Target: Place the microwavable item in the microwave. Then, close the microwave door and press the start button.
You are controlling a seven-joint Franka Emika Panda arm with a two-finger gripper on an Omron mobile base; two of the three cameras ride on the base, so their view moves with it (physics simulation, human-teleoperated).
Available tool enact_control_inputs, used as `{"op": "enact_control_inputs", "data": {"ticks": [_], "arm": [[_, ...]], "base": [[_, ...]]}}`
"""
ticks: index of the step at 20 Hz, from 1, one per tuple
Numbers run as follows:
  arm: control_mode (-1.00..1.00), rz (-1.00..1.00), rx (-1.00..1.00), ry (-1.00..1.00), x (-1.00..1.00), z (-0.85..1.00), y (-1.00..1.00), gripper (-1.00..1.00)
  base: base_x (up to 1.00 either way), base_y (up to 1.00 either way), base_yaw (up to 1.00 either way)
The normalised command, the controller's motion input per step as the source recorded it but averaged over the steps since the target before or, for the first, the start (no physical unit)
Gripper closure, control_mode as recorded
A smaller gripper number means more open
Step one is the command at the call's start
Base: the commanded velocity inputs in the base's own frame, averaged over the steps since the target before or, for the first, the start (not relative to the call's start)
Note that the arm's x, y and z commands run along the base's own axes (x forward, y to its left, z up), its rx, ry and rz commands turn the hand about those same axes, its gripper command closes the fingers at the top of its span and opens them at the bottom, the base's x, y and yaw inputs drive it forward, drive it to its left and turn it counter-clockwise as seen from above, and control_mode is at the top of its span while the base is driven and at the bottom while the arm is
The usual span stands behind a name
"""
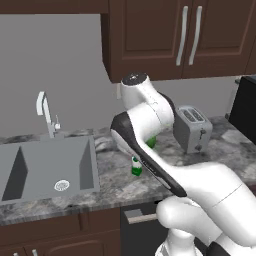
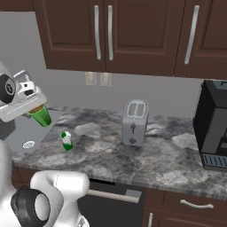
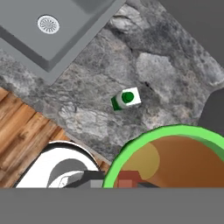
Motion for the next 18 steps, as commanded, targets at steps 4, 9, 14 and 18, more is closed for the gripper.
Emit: {"op": "enact_control_inputs", "data": {"ticks": [4,9,14,18], "arm": [[-1.0,0.0,0.04,0.0,-0.49,0.36,-0.81,1.0],[-1.0,0.0,0.02,0.07,-0.17,0.05,-0.49,1.0],[-1.0,-0.01,0.0,0.18,-0.01,-0.03,-0.08,1.0],[-1.0,-0.01,0.0,0.18,0.0,-0.11,0.0,1.0]], "base": [[0.0,0.0,0.0],[0.0,0.0,0.0],[0.0,0.0,0.0],[0.0,0.0,0.0]]}}
